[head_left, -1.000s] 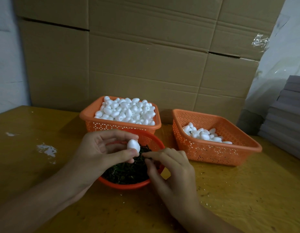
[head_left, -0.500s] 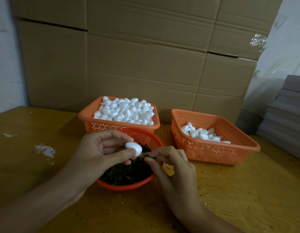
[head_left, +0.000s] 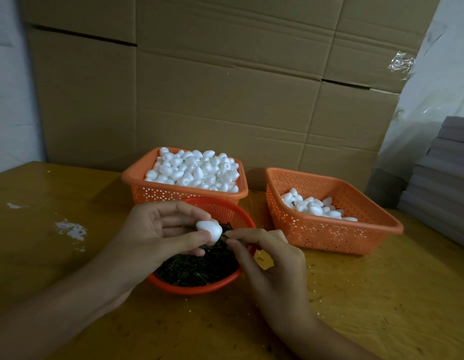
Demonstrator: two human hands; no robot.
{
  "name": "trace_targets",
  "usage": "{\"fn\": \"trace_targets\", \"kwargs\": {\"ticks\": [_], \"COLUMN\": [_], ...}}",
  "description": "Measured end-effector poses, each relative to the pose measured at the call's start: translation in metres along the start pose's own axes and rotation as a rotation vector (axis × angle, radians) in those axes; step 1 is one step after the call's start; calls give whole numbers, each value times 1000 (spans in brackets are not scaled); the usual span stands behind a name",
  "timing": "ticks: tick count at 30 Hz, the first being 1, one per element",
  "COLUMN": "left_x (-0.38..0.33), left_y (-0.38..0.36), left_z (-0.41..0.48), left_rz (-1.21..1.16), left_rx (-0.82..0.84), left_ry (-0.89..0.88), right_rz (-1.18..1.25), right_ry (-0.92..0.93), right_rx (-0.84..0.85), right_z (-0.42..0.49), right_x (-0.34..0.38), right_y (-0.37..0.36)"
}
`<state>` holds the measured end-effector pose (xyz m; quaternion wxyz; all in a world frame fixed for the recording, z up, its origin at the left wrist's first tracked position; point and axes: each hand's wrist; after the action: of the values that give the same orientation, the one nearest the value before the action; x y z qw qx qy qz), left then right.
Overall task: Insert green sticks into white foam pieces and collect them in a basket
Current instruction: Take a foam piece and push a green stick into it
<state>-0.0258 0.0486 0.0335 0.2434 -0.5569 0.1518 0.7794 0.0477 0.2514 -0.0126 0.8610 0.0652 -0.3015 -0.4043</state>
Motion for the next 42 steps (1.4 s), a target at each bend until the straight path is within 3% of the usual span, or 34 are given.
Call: {"fn": "trace_targets", "kwargs": {"ticks": [26,35,42], "left_x": [0,3,3], "left_y": [1,2,5], "left_z": [-3,-4,-2], "left_rz": [206,271,288], "left_rx": [61,156,187], "left_ry": [-143,-257,-245], "right_rz": [-9,-174,-192], "right_ry": [8,144,168], "right_rx": [170,160,163], "right_z": [0,-1,-1], "right_x": [0,5,2], "right_y": [-3,-4,-3]}}
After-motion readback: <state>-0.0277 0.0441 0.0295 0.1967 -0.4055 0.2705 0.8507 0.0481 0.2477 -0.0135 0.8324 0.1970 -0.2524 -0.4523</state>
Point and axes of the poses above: each hand's wrist, its own z-axis towards the middle knuckle, its own y-axis out of the back of the hand, x = y × z, and after that the axes turned 2 degrees about -y, right-handed
